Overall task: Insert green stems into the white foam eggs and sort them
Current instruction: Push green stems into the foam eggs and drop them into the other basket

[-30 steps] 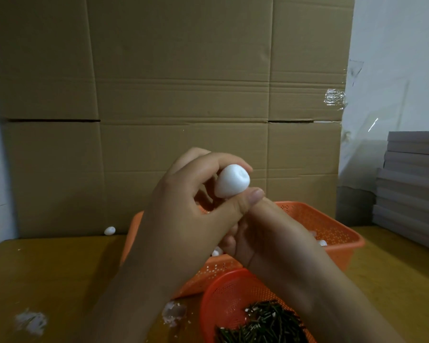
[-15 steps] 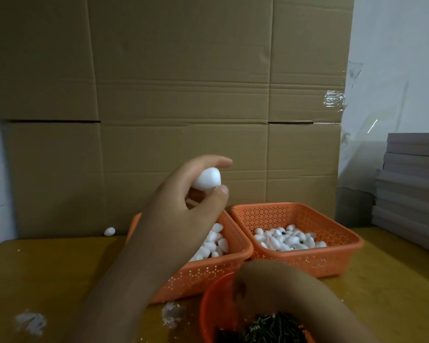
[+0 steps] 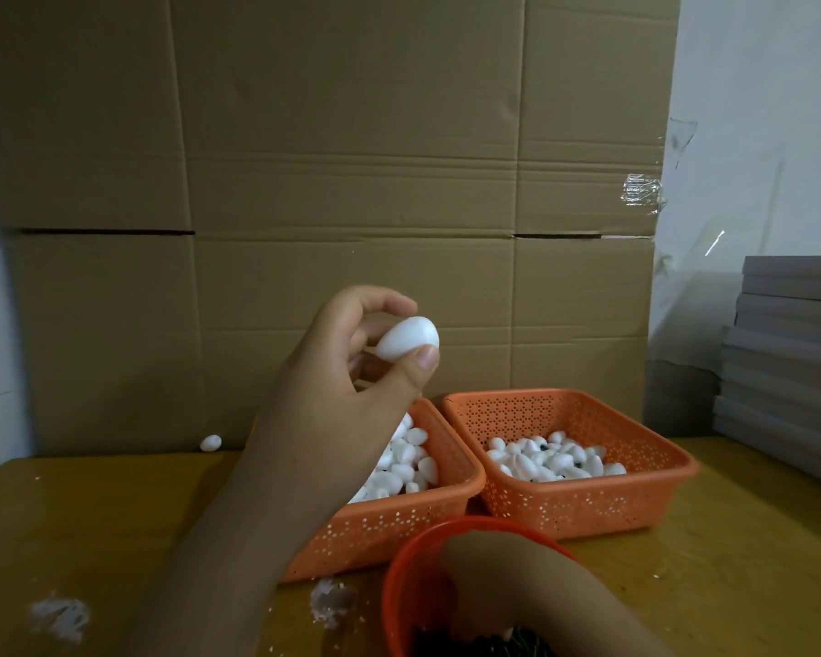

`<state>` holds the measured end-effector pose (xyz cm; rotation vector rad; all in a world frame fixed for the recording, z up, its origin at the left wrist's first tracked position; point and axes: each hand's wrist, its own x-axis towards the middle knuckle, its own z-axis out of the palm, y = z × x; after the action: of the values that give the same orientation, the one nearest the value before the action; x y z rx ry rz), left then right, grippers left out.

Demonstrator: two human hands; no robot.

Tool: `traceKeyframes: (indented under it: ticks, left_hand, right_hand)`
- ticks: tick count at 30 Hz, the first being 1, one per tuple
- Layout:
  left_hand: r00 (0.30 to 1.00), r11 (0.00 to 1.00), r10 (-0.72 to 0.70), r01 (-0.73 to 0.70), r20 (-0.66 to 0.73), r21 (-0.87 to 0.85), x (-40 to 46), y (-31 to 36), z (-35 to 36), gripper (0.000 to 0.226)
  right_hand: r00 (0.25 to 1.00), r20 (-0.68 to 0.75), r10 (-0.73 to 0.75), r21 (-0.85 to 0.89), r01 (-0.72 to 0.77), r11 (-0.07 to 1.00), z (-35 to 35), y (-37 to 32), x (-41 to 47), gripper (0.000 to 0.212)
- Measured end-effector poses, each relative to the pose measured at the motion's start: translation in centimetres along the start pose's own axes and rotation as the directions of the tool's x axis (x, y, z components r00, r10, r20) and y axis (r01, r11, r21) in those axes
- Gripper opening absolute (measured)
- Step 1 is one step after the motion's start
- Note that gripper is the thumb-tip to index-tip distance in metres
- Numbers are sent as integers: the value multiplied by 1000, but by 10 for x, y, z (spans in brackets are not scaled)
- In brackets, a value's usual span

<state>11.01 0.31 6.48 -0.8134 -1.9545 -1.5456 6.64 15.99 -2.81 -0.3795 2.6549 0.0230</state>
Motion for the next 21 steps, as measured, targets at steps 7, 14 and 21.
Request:
traceKeyframes:
  ticks: [7,14,21]
  left_hand:
    - [1000,999,10,-9,9,-32,0,1,-1,27]
    - [999,990,-23,28,37,-137,1,5,-4,31]
    - [998,987,-40,45,42,-151,1,6,-5,18]
  right_hand:
    - [983,-160,-93,120,113,986,-3,11,-4,28]
    - [806,-571,-157,398,440,805,-36,26,-50,6]
    - [704,-703,-104,542,624,562,-56,25,-92,6]
